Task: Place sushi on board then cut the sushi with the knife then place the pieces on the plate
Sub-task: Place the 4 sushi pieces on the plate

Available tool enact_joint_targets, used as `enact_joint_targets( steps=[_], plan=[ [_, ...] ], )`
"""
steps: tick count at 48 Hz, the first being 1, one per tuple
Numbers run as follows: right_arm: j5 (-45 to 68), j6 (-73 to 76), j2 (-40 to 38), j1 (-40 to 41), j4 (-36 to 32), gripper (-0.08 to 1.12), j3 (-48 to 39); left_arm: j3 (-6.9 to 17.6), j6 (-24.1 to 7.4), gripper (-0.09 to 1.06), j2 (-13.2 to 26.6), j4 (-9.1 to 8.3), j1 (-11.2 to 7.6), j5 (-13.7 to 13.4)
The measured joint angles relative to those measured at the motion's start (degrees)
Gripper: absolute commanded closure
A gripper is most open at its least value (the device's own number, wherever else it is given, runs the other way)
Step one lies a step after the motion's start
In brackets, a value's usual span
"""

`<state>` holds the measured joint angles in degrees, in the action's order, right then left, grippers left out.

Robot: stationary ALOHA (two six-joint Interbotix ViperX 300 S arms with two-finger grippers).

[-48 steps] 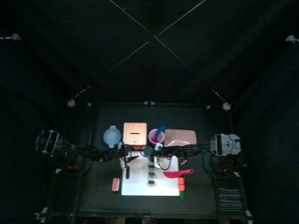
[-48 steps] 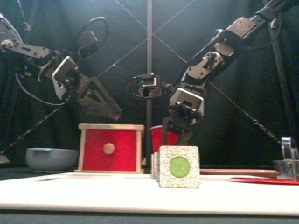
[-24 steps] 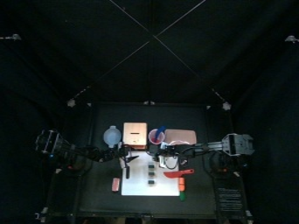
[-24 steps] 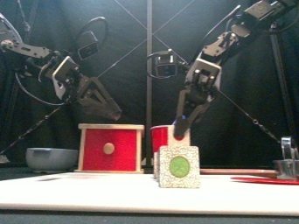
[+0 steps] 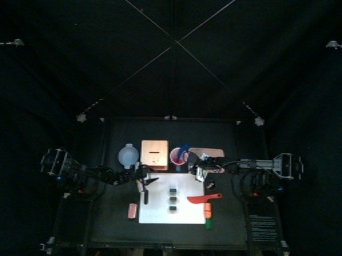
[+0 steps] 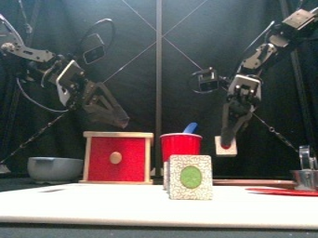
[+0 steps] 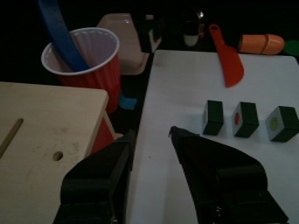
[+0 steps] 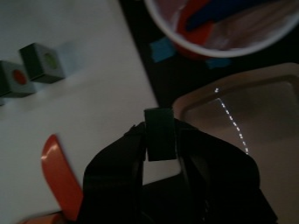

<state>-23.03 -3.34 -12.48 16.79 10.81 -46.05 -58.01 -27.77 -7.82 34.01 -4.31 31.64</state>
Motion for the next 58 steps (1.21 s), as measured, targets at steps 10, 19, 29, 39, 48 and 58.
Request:
enact_joint_targets(
  steps=[10, 19, 29, 39, 48, 58],
  plan=[
    [0.26, -0.18, 0.26, 5.19, -2.11, 0.39, -0.62, 0.0, -0.09, 0.2, 0.0, 0.09, 0.18, 0.0],
    [0.53, -0.18, 3.16, 8.26, -3.87, 0.27, -1.05, -0.09, 0.0, 0.2, 0.0, 0.0, 0.35, 0.0],
    [0.7, -0.18, 4.57, 9.05, -5.45, 0.23, -1.14, 0.0, 0.0, 0.2, 0.0, 0.18, 0.44, -0.09],
    [0.26, -0.18, 3.34, 8.53, -4.75, 0.23, -1.05, 0.0, 0.09, 0.2, 0.0, 0.26, 0.53, 0.0],
    [0.09, 0.0, 2.37, 1.58, -1.05, 0.23, 1.05, 0.0, 0.09, 0.2, 0.0, 0.26, 0.53, 0.0],
    [1.67, 0.0, 4.48, -7.56, 1.58, 0.23, 5.45, -0.09, 0.09, 0.2, 0.0, 0.26, 0.53, 0.0]
  ],
)
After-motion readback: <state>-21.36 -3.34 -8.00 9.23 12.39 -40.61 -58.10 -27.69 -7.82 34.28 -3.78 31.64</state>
